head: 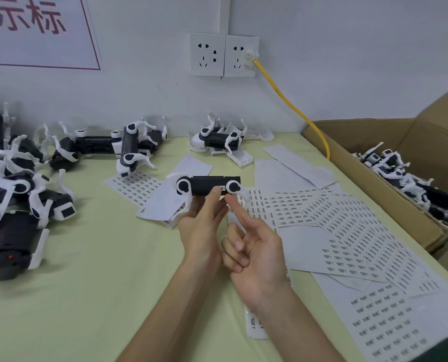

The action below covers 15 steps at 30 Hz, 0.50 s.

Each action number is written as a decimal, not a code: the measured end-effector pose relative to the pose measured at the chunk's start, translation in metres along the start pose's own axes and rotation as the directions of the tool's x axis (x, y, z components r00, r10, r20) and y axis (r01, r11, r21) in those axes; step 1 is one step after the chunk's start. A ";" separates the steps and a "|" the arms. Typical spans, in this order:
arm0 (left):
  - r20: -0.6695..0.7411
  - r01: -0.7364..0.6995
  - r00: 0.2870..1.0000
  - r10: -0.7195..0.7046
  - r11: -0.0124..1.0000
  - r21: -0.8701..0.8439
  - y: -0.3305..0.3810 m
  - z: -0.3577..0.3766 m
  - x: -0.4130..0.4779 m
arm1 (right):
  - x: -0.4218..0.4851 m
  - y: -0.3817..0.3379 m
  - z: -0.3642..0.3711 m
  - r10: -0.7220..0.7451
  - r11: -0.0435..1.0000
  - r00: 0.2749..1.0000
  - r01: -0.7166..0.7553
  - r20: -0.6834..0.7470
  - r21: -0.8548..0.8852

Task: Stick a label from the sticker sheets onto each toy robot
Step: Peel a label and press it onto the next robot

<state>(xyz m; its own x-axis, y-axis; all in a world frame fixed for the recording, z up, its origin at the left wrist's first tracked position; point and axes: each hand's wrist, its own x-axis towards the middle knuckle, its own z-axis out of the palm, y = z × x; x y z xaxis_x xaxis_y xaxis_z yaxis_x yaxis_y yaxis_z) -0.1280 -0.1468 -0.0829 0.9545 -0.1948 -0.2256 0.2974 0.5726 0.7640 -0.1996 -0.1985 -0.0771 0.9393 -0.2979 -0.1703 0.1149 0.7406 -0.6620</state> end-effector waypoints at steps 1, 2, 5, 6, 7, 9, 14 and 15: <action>0.016 0.010 1.000 -0.009 0.999 -0.030 0.001 0.000 0.000 | -0.001 0.001 0.000 -0.026 0.999 1.000 0.026 0.007 -0.037; 0.034 0.017 0.999 -0.016 0.999 -0.052 0.002 0.001 0.000 | -0.003 0.001 0.001 -0.057 0.996 0.998 0.058 0.011 -0.071; 0.071 0.000 0.998 0.004 0.999 -0.053 0.002 0.001 0.001 | -0.005 -0.007 0.003 -0.185 0.970 0.983 0.185 0.014 -0.157; 0.074 -0.019 0.997 0.022 0.999 -0.045 0.002 0.000 0.003 | -0.004 -0.014 0.004 -0.225 0.958 0.974 0.224 0.016 -0.181; 0.072 -0.042 0.996 0.044 0.999 -0.035 0.001 -0.001 0.005 | -0.003 -0.022 0.005 -0.257 0.945 0.966 0.256 0.022 -0.205; 0.061 -0.076 0.995 0.078 0.997 -0.024 0.000 -0.003 0.008 | 0.001 -0.044 0.007 -0.316 0.910 0.947 0.319 0.056 -0.263; 0.034 -0.104 0.994 0.103 0.994 0.042 -0.004 -0.003 0.008 | 0.027 -0.083 0.008 -0.508 0.602 0.838 0.510 0.198 -0.615; 0.034 -0.133 0.991 0.131 0.989 0.068 -0.004 -0.002 0.007 | 0.034 -0.084 0.006 -0.516 0.476 0.822 0.508 0.239 -0.718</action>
<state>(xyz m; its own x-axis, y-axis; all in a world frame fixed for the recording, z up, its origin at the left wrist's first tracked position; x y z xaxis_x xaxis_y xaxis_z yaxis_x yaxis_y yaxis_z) -0.1222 -0.1488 -0.0894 0.9840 -0.1453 -0.1031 0.1660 0.5378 0.8265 -0.1752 -0.2675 -0.0231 0.7903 -0.4832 0.3767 0.2999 -0.2310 -0.9256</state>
